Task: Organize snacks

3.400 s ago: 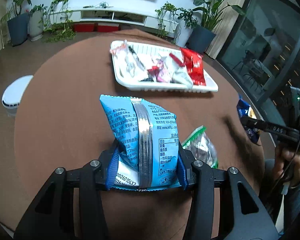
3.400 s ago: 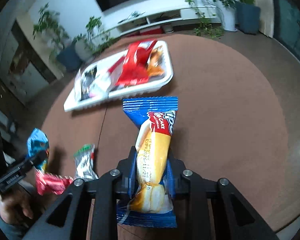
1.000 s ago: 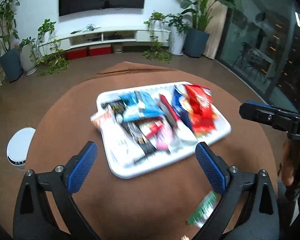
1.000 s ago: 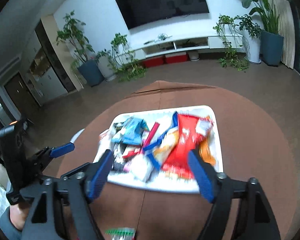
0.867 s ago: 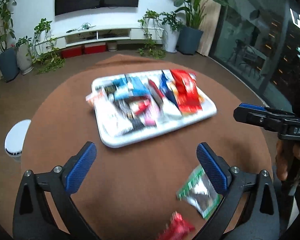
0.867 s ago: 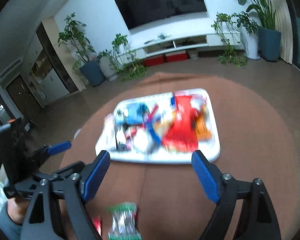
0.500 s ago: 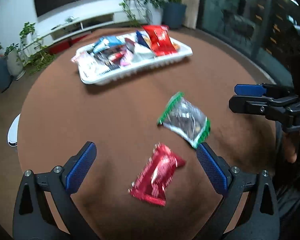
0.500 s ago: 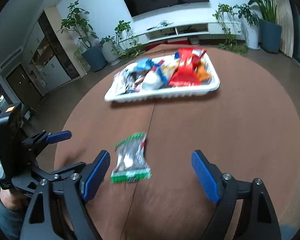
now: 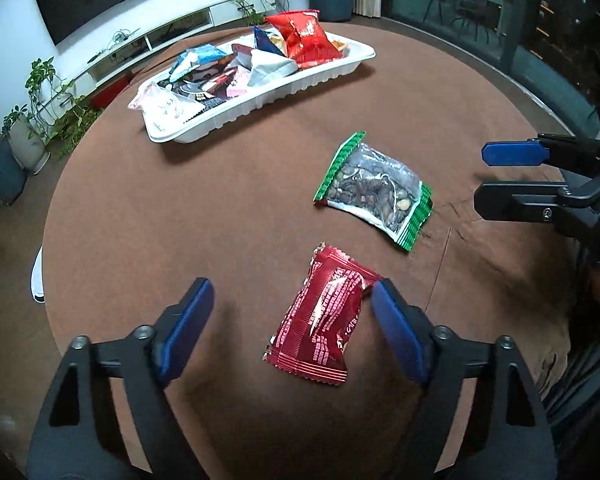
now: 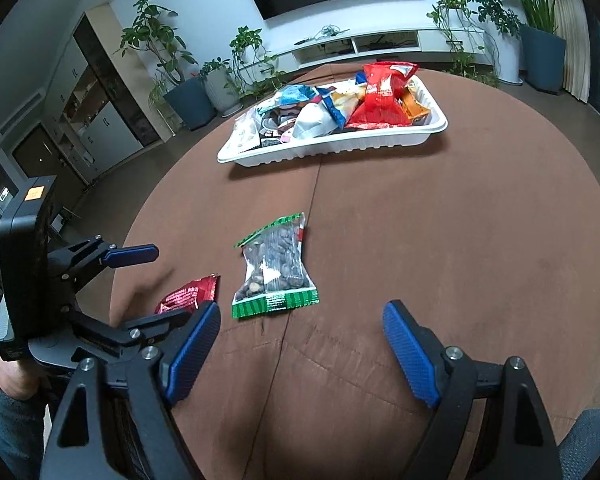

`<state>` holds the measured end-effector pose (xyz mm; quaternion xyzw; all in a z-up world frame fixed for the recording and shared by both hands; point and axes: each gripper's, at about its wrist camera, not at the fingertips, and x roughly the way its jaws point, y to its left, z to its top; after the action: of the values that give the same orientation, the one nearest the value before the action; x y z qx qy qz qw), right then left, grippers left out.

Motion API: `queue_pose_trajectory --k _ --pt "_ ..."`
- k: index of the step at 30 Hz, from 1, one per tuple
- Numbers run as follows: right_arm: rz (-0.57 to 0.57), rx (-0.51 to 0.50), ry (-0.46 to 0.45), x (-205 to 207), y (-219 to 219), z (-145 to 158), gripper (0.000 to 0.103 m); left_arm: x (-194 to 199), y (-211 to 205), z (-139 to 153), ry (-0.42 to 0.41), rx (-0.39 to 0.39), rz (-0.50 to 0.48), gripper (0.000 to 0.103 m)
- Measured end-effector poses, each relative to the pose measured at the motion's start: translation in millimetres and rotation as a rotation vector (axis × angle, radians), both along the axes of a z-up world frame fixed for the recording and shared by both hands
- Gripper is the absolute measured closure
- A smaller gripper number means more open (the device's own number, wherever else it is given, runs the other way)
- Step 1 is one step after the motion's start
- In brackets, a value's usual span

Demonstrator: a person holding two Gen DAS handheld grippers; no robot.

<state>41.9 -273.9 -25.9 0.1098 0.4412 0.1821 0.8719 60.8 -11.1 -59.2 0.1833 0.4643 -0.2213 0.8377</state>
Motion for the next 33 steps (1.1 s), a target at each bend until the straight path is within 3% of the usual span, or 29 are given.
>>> queue_pose_trajectory --k 13,27,33 --pt "0.003 -0.015 0.007 -0.2 2.7 -0.6 0.017 5.2 0.5 -10.2 0.044 0.019 0.004 0.033" --pt "0.006 -0.035 -0.002 -0.3 3.2 0.2 0.018 2.6 -0.5 -9.9 0.081 -0.054 -0.002 0.068" --pt "0.008 -0.043 -0.004 0.6 4.7 2.4 0.018 1.3 2.8 -9.8 0.084 -0.075 0.011 0.072"
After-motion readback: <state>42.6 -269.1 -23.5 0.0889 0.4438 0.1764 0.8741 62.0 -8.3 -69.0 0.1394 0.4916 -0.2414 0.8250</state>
